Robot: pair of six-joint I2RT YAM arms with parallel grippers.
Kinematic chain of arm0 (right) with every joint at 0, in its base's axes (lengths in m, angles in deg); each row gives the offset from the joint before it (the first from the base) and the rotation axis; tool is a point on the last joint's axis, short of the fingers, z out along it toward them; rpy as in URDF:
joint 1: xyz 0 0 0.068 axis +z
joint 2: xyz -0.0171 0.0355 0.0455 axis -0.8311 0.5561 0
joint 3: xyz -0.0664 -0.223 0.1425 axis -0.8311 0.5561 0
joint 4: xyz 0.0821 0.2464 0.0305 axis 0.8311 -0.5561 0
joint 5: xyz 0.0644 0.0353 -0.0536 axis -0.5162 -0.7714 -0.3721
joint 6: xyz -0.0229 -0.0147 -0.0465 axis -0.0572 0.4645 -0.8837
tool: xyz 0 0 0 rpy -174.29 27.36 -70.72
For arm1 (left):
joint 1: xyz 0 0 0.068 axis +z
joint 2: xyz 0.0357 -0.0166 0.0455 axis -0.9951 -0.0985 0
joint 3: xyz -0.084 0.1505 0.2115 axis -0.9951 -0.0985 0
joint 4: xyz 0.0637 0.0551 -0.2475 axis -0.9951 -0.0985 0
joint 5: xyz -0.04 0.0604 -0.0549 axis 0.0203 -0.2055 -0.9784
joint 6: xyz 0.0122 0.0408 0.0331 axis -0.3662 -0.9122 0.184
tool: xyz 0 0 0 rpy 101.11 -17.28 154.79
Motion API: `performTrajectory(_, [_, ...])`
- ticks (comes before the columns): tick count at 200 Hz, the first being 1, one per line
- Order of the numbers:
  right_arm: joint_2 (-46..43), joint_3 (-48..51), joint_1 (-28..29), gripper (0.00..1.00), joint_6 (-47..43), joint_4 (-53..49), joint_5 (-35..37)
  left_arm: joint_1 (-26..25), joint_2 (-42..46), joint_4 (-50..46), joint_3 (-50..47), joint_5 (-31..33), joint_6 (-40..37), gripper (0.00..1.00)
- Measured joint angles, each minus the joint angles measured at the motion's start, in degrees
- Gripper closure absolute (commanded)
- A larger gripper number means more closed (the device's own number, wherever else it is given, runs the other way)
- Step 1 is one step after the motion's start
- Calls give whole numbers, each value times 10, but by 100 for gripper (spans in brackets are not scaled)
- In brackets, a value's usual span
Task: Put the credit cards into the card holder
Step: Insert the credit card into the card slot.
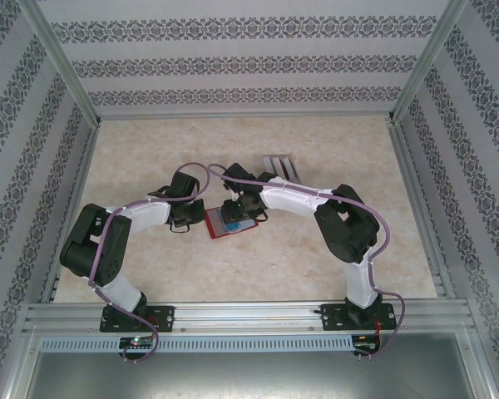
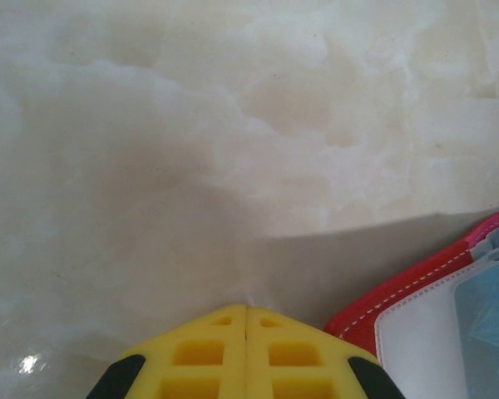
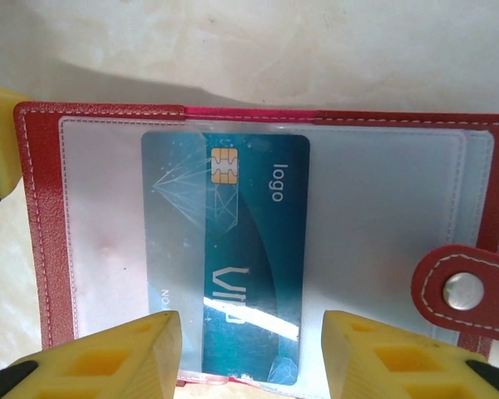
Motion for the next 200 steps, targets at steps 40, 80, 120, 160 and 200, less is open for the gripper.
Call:
performTrajectory(40, [17, 0, 0, 55, 3, 24, -17, 0, 9, 14, -8, -4, 0, 100])
performTrajectory(80, [28, 0, 0, 53, 9, 34, -25, 1, 9, 29, -13, -11, 5, 100])
performTrajectory(120, [28, 7, 0, 52, 12, 51, -36, 5, 3, 42, -14, -27, 13, 100])
performTrajectory(160, [28, 25, 0, 52, 33, 102, -91, 7, -6, 52, -14, -40, 15, 100])
performTrajectory(200, [28, 34, 1, 52, 54, 140, -123, 7, -8, 57, -14, -43, 15, 100])
